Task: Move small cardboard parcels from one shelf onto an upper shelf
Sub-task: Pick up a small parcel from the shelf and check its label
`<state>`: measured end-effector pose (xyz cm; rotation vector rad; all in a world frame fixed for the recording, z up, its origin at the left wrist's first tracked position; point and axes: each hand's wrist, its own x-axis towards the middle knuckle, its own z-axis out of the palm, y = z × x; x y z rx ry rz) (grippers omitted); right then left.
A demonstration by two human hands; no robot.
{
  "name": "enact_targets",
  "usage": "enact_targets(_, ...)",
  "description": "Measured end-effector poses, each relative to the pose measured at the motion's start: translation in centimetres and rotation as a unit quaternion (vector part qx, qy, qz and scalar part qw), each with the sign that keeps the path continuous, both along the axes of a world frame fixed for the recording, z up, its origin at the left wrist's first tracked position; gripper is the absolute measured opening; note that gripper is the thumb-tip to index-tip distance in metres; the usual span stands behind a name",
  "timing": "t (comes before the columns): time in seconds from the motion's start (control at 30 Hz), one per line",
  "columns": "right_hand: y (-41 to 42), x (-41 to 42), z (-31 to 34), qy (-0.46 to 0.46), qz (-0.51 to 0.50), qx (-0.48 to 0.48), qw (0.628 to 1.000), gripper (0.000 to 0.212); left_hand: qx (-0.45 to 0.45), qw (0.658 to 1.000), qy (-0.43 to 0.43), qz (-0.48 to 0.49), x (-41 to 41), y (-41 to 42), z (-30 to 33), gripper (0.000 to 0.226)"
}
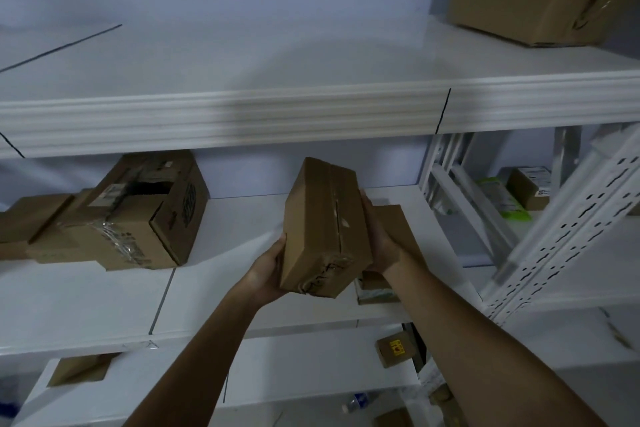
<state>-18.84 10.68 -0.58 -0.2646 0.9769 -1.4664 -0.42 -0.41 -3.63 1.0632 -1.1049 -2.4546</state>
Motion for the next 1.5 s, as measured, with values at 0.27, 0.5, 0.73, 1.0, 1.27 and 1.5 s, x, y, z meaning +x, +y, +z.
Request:
enact_targets(0.27,-1.9,-0.6,0.8,0.157,-0.045,0.165,0.973,0.068,-0.196,0.977,-0.069,-0.042,0.3,-0.5,4.5,0.077)
enact_targets(0.5,-3.5,1.6,2.1,0.182,-0.076,0.183,0.963,0.068,-0.428,0.856,-0.290,0.014,-1.5,2.5,6.9,0.141)
enact_targets(0.73,-3.2,1.0,2.4,0.256,-0.097,0.159,0.949,0.077,-0.430,0.869,-0.247,0.011,-1.6,1.5,6.2,0.133)
enact_targets(1.0,0.6,-1.4,3.8,0.221,0.016,0.103,0.970,0.030,-0.237,0.967,-0.039,-0.089,0.9,-2.1,5.3,0.121)
enact_targets(1.27,1.3,-1.2,3.2,0.269,0.005,0.085,0.959,0.035,-0.209,0.973,-0.005,-0.103,0.6,-2.3,3.6,0.121)
enact_targets(1.5,1.8,-1.1,3.3,0.282,-0.017,0.084,0.955,0.034,-0.212,0.971,0.001,-0.111,0.6,-2.2,3.0,0.116)
